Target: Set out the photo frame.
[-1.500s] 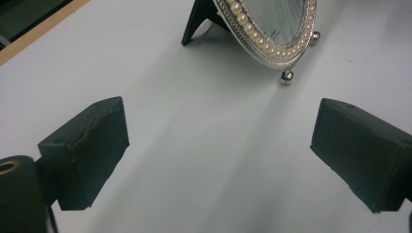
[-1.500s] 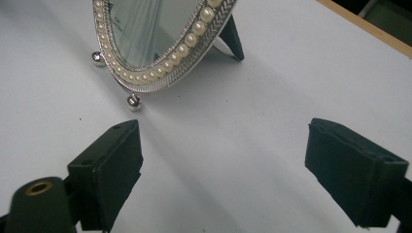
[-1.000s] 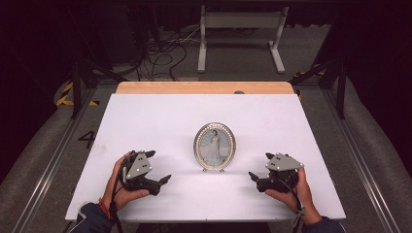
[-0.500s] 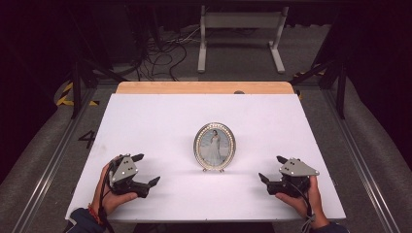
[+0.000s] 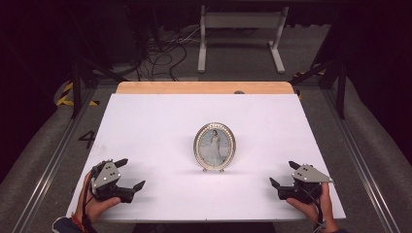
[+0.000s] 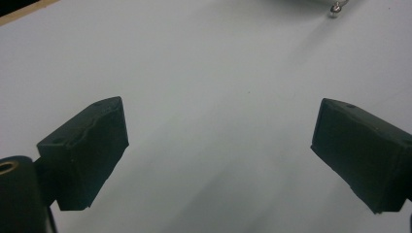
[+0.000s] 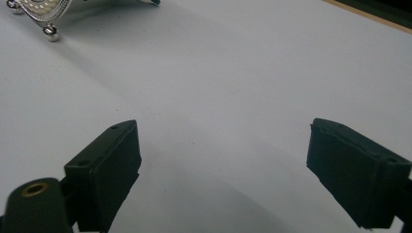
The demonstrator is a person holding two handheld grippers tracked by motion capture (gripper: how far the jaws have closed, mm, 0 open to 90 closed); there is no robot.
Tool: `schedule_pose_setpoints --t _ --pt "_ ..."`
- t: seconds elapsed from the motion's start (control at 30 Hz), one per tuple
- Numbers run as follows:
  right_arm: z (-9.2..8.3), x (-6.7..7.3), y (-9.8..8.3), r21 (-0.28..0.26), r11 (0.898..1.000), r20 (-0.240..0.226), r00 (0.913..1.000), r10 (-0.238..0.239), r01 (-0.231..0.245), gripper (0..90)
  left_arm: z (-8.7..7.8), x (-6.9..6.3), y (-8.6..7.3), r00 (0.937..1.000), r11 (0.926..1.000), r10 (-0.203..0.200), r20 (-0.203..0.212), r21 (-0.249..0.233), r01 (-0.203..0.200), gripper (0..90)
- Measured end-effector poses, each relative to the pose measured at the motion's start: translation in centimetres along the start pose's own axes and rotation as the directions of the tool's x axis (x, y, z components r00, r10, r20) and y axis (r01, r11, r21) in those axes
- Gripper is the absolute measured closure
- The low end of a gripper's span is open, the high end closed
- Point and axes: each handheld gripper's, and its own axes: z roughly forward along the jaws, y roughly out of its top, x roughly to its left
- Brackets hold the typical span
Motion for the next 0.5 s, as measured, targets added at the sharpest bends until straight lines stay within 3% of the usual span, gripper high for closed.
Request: schedule_pose_setpoints --t 0.23,0.5 --pt "-0.1 0.0 0.1 -0.002 1.0 0.015 0.9999 0.004 -0.004 12.3 -1.1 0.4 -1.2 0.9994 0.9992 -0.032 0.012 -0.024 0.032 8.7" --pt "0.1 0.1 0.3 -0.002 1.0 0.017 0.9998 -0.003 0.003 13.5 -1.0 0.4 -1.1 0.9996 0.9994 -0.026 -0.004 -0.02 0.026 7.0"
